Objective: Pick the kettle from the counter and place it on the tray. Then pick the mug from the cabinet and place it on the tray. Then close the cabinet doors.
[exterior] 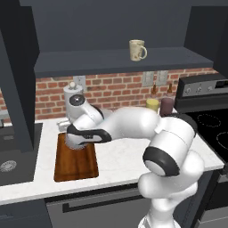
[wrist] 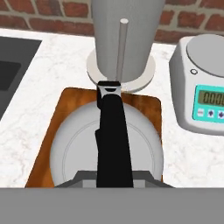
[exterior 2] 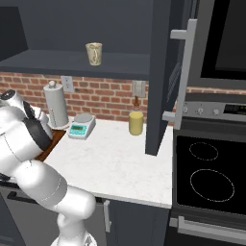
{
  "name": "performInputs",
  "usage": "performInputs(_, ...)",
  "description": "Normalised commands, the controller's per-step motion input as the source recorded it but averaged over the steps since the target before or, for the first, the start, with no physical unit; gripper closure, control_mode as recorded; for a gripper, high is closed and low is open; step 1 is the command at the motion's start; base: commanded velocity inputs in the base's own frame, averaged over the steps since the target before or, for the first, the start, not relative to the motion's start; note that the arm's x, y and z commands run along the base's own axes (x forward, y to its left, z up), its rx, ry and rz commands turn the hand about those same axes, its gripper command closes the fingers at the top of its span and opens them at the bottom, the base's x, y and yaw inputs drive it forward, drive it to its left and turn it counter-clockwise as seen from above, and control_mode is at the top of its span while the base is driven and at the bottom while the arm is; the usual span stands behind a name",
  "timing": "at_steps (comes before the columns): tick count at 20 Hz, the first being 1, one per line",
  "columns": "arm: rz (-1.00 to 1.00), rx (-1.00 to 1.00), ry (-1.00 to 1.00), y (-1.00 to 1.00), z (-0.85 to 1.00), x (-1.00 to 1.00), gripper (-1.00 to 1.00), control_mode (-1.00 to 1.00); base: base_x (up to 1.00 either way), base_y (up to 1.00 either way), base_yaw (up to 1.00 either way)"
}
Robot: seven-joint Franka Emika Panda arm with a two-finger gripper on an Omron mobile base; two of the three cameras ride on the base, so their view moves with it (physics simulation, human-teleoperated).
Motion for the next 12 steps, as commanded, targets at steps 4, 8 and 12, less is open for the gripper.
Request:
performInputs(4, 0.00, 0.00, 0.00, 0.16, -0.16, 0.31, 1.00, -1.00, 0.00, 0.00, 0.00)
performInputs(8, 0.00, 0.00, 0.00, 0.14, -0.18, 0.36, 1.00, -1.00, 0.00, 0.00, 0.00)
performInputs(12, 0.00, 0.00, 0.00, 0.18, -0.16, 0.31, 1.00, -1.00, 0.00, 0.00, 0.00)
